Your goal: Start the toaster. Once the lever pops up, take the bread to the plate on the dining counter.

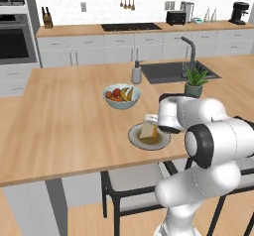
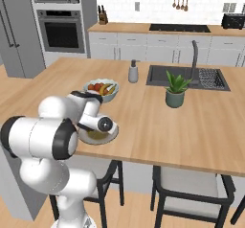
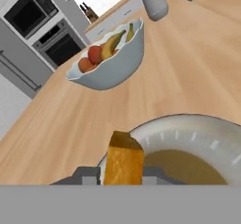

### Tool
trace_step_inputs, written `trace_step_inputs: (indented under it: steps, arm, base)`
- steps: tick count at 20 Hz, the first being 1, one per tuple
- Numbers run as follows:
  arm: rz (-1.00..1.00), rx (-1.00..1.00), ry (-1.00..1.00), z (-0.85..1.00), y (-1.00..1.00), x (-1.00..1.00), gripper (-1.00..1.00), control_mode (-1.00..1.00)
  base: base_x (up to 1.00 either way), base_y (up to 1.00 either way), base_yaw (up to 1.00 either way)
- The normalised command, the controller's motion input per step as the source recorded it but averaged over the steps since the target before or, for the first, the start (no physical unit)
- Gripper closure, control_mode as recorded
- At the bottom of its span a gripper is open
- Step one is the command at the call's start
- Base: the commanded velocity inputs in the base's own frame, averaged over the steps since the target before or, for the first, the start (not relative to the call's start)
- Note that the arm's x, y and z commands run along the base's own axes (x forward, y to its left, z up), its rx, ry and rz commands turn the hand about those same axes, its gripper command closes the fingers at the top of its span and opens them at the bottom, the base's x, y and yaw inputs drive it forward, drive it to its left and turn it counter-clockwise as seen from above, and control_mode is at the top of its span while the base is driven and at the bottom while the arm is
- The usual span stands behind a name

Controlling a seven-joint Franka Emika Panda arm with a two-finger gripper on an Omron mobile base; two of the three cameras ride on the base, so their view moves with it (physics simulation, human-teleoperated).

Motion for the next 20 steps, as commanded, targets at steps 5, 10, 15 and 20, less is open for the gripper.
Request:
trace_step_inputs:
  steps: [5, 10, 15, 20]
  arm:
    - [-0.08, -0.03, 0.04, -0.01, -0.02, 0.00, -1.00, -1.00]
    - [-0.11, -0.04, 0.14, 0.01, -0.18, 0.00, -1.00, -1.00]
    - [-0.11, 0.00, 0.38, 0.06, -0.28, 0.00, -1.00, -1.00]
    - [-0.14, 0.00, 0.39, 0.36, -0.29, 0.00, -1.00, -1.00]
  base:
    - [0.00, 0.00, 0.00]
    - [0.00, 0.00, 0.00]
    - [0.00, 0.00, 0.00]
    - [0.00, 0.00, 0.00]
